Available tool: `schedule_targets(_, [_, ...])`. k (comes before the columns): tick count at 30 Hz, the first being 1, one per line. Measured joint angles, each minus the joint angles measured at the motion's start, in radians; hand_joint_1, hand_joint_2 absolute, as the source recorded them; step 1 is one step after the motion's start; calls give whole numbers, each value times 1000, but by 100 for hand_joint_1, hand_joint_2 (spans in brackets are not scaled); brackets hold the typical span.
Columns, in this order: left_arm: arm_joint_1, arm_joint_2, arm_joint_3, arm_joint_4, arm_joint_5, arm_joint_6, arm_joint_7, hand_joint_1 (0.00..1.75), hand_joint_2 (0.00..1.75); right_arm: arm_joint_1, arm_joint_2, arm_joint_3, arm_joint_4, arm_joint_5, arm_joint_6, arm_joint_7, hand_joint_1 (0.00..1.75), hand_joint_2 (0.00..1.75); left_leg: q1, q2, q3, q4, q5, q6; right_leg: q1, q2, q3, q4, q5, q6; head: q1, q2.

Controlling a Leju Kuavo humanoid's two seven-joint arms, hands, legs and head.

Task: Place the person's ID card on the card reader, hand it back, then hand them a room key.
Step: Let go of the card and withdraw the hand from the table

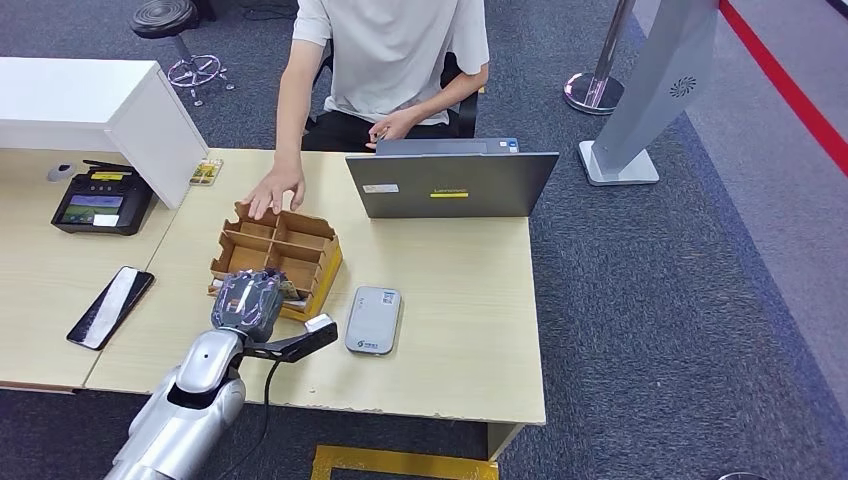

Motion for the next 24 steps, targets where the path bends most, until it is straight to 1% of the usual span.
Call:
schedule_targets(7, [0, 0, 0, 0, 0, 0, 0, 175, 175, 0, 0, 0, 0, 0, 0, 0, 0, 0, 0, 0, 0, 0, 0, 0, 0, 0, 0, 0, 0, 0, 0, 0])
schedule_targets(9, [-8, 4, 0, -5, -12, 15, 17, 175, 175, 0, 0, -1, 0, -5, 0, -4, 0, 0, 0, 0, 0, 1, 1, 0, 0, 0, -1, 0, 0, 0, 0, 0])
schedule_targets(10, [-28, 13, 0, -12, -16, 19, 31, 175, 175, -1, 0, -4, 0, -11, 0, -7, 0, 0, 1, 0, -1, 2, 1, 0, 1, 0, -2, 0, 1, 0, 0, 0])
schedule_targets(11, [-65, 26, 0, -23, -15, 6, 43, 175, 175, -4, -1, -7, 0, -18, 1, -9, 0, 0, 2, -1, -4, 3, 2, -1, 2, -1, -4, 0, 2, -1, 0, 0])
schedule_targets(14, [-239, 80, 4, -55, 17, -109, 40, 175, 175, -17, -5, -16, 0, -32, 2, -9, 0, 0, 5, -3, -9, 4, 5, -2, 5, -4, -6, 2, 4, -2, 3, 0])
schedule_targets(16, [-318, 104, 11, -68, 23, -142, 36, 175, 175, -24, -6, -21, 0, -35, 3, -8, 0, 0, 4, -2, -7, 4, 5, -2, 5, -4, -5, 2, 5, -3, 2, 0])
schedule_targets(19, [-358, 117, 14, -86, 18, -138, 36, 175, 175, -26, -7, -25, 0, -35, 3, -7, 0, 0, 4, -2, -6, 4, 5, -2, 5, -3, -5, 2, 5, -3, 2, 0])
schedule_targets(24, [-367, 124, 14, -102, 16, -132, 39, 175, 175, -29, -7, -28, 0, -35, 3, -7, 0, 0, 3, -1, -6, 5, 5, -2, 4, -2, -5, 2, 5, -3, 2, 0])
